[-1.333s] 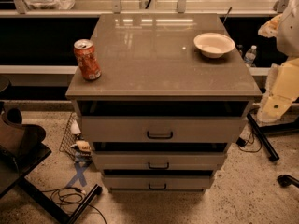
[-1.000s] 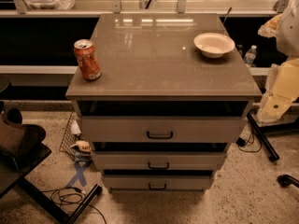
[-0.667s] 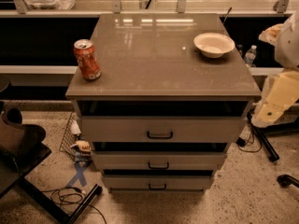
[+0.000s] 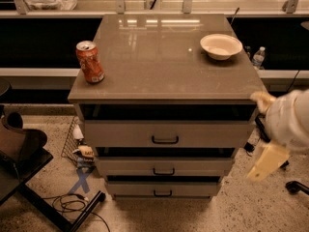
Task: Open bottom drawer
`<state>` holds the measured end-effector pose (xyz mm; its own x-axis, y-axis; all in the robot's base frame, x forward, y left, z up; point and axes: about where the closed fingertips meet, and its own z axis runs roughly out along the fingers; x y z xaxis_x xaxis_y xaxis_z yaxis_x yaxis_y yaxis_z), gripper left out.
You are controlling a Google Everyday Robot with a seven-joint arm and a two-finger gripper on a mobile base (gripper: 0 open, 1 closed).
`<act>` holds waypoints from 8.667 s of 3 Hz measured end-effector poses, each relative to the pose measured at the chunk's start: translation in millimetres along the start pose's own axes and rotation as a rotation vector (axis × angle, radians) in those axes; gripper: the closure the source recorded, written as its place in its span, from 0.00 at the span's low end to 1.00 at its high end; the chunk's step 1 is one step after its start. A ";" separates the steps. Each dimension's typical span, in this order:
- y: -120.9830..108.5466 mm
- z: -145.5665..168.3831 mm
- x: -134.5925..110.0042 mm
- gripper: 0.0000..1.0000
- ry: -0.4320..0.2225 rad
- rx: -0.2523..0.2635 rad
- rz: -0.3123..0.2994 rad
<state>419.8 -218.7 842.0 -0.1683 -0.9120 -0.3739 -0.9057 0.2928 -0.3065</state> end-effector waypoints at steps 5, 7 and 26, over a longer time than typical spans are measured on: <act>16.4 166.5 16.4 0.00 -0.056 0.143 0.106; 111.1 257.5 79.9 0.00 -0.193 0.100 0.122; 98.2 617.4 238.2 0.85 -0.101 -0.106 0.026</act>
Offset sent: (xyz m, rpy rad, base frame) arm 0.1040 0.0317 -0.1477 0.0775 -0.3531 -0.1849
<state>531.0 -229.9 182.4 -0.1572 -0.8695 -0.4682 -0.9383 0.2793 -0.2038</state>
